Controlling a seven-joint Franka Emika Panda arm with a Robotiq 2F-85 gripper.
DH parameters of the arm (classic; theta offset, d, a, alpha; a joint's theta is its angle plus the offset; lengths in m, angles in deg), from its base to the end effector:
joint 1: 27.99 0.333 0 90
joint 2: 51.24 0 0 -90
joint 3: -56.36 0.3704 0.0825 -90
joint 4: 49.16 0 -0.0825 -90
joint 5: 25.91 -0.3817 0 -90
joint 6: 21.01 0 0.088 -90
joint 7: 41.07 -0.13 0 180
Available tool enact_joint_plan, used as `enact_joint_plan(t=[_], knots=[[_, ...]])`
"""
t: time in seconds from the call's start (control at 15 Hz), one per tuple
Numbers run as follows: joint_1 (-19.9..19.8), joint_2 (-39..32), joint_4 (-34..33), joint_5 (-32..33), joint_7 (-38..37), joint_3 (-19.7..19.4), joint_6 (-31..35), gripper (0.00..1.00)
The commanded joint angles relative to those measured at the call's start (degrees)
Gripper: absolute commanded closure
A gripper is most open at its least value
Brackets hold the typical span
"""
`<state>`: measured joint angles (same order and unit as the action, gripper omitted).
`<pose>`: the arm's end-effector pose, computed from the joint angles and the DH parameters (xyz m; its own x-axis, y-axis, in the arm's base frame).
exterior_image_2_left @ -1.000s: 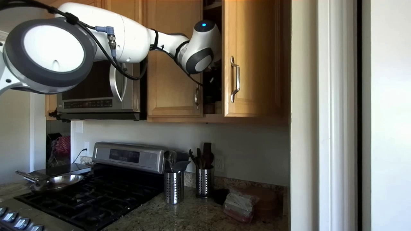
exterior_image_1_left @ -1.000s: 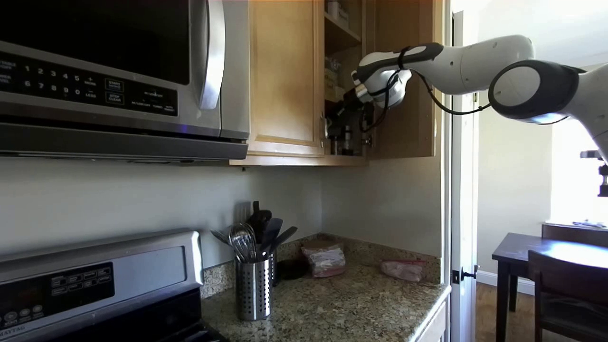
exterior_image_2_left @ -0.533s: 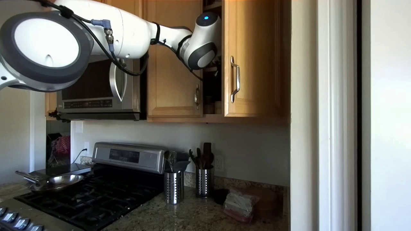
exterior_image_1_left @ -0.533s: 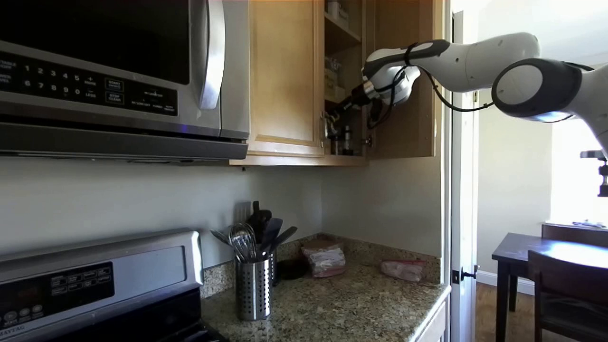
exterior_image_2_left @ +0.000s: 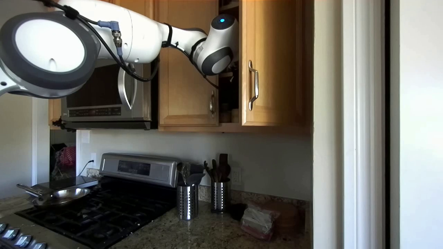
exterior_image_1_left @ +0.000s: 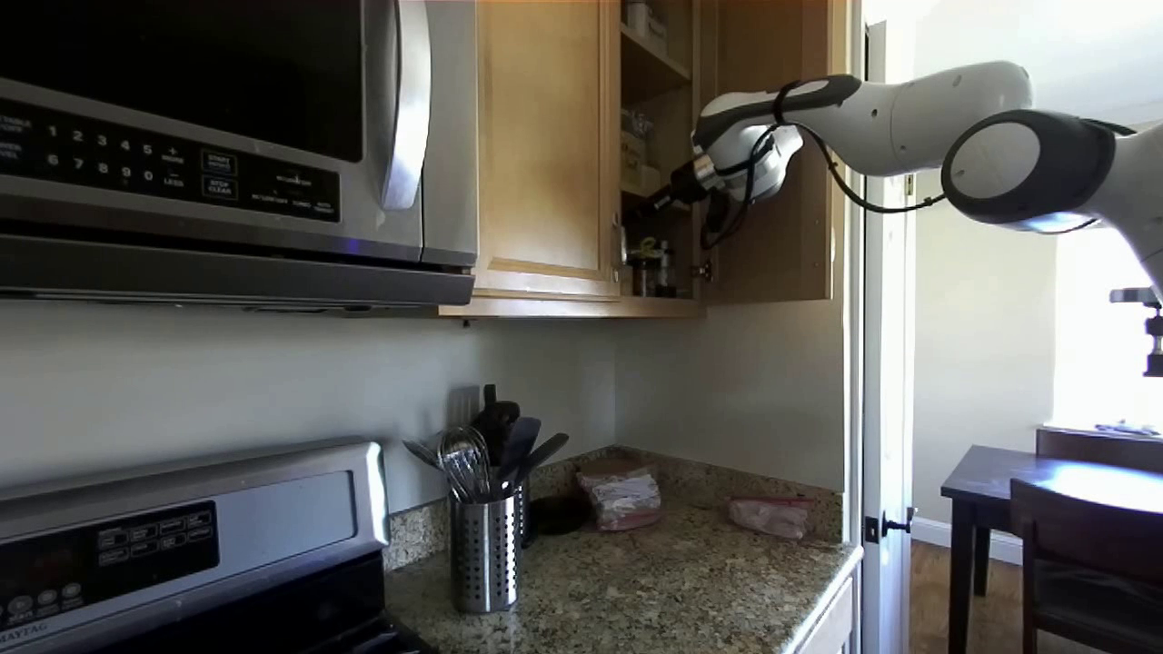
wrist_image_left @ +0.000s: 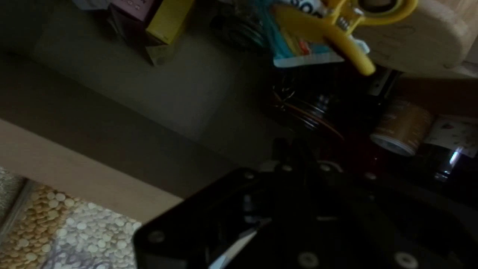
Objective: Open the cupboard, take an object from it and place it on the counter then close the cupboard
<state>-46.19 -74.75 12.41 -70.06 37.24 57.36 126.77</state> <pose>0.7167 -0.2299 0.7718 0.2084 0.5400 0.8154 0.2439 -0.8361 0.4914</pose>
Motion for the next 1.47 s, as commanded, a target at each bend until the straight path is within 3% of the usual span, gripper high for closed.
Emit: enact_joint_plan(t=[0.0, 0.2, 0.27, 0.33, 0.47, 1.0, 1.4], knots=[[0.40, 2.72, 4.80, -1.67, -1.02, 0.68, 0.00, 0.93], [0.82, 2.94, 6.40, -2.21, -0.59, 1.10, 0.63, 0.93], [1.00, 3.04, 6.65, -2.05, -0.82, 0.95, 0.86, 0.68], [0.92, 2.90, 6.47, -2.28, -0.58, 1.09, 0.77, 0.67], [0.59, 3.51, 6.17, -2.81, -0.16, 1.31, 0.69, 0.56], [1.02, 13.05, 13.43, 3.41, -6.72, -2.31, -2.55, 0.03], [0.90, 15.86, 16.99, 9.36, -5.53, -3.21, -1.64, 0.00]])
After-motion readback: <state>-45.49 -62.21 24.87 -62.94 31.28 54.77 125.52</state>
